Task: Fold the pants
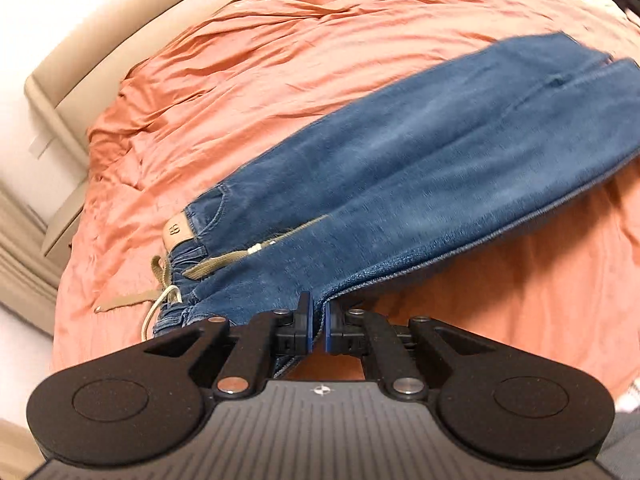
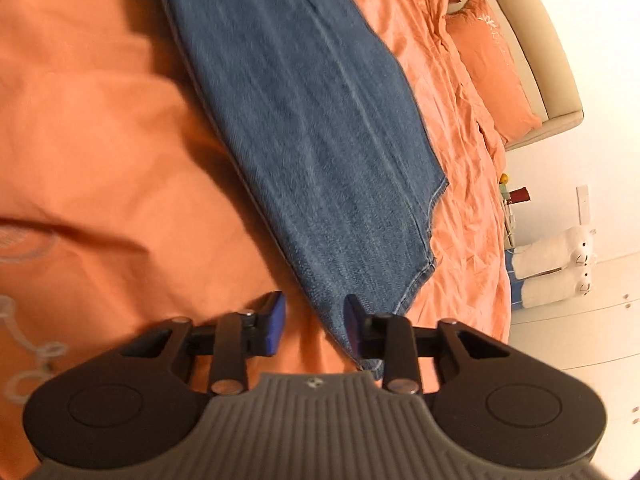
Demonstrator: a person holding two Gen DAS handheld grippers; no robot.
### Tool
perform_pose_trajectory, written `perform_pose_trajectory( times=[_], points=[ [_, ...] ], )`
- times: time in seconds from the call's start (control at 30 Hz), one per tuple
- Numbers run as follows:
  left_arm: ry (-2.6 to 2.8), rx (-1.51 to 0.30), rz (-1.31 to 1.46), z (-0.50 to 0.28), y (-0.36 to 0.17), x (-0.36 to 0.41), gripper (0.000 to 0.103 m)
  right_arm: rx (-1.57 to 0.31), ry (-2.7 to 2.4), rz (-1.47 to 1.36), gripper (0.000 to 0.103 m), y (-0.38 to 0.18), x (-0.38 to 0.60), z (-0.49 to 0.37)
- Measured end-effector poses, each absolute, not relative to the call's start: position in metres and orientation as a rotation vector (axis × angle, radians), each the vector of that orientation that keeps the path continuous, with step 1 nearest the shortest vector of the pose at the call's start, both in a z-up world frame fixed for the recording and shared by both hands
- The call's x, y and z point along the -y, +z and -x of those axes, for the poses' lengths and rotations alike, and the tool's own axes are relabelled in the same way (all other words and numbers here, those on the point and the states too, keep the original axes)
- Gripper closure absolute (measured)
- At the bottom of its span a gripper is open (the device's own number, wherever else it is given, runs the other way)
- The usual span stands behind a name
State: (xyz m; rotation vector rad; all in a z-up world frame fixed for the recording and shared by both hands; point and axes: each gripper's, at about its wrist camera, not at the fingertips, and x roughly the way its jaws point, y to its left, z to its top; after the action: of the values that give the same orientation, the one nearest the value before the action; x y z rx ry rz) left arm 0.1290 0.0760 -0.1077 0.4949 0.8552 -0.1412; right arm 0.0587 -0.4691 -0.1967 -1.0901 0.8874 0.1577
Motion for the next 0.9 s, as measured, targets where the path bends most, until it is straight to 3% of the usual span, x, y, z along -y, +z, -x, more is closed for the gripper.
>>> perform_pose_trajectory(
  times=[0.07, 0.27, 0.57, 0.9],
  points=[
    [-0.128, -0.849, -0.493, -0.127, -0.107, -0.077, 0.097, -0.872, 0.141, 1.11, 0.103, -0.204, 0.471, -0.062],
    [-0.084, -0.818, -0.479, -0.122, -0.081, -0.071, 0.098, -0.746, 0.033, 1.031, 0.103, -0.179, 0.476, -0.065],
    [-0.016, -0.668, -0.489, -0.164, -0.004, -0.079, 0.099, -0.59, -0.101, 0.843, 0.103, -0.052, 0.479, -0.114],
    [0.002, -0.773, -0.581, -0.321, -0.052, -0.067, 0.099, -0.753, -0.129, 0.861, 0.103, -0.09, 0.478, -0.298]
  ],
)
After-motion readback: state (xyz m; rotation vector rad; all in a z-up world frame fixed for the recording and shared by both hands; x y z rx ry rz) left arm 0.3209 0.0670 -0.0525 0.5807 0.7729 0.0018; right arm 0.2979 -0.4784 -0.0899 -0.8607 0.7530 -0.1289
